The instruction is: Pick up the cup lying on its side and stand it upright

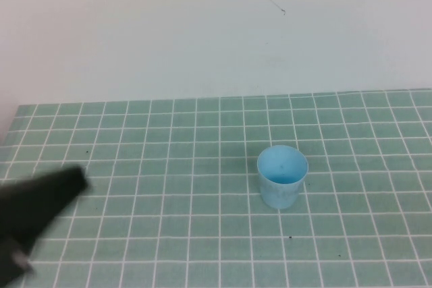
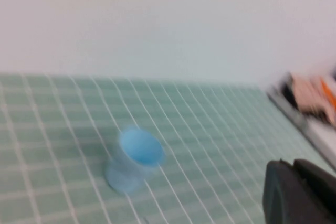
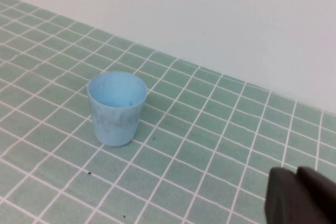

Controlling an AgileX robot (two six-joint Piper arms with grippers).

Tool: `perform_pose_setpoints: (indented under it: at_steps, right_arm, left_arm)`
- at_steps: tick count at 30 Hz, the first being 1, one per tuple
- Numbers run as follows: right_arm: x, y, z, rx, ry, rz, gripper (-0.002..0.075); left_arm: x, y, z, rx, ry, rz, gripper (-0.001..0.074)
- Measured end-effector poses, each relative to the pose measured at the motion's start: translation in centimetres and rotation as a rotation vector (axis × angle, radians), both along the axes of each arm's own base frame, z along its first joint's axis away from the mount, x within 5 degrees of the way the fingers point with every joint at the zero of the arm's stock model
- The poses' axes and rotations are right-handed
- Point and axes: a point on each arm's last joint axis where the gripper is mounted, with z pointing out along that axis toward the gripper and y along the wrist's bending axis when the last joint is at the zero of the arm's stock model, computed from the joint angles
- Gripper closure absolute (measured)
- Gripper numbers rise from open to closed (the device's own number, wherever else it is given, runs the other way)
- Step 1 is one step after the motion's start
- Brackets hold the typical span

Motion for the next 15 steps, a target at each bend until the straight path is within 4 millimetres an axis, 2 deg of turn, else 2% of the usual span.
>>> perform_pose_setpoints:
  at_steps: [4, 8, 11, 15]
  right_arm:
    - [0.0, 0.0, -0.1, -0.002, 0.006, -0.002, 0.0705]
    - [0.0, 0.0, -0.1, -0.003, 0.007, -0.003, 0.0705]
    - [0.0, 0.0, -0.1, -0.003, 0.008, -0.003, 0.0705]
    - [0.0, 0.0, -0.1, -0.004, 0.009, -0.004, 0.0705]
  left_arm:
    - [0.1, 3.0, 0.7, -0.069, -0.032, 0.184, 0.0735]
    - [-0.7, 5.8, 0.8, -0.193, 0.006, 0.385, 0.0735]
    - [-1.9, 6.8, 0.1, -0.348, 0.088, 0.476, 0.0735]
    - [-3.5, 7.6, -1.8, -0.530, 0.153, 0.583, 0.0735]
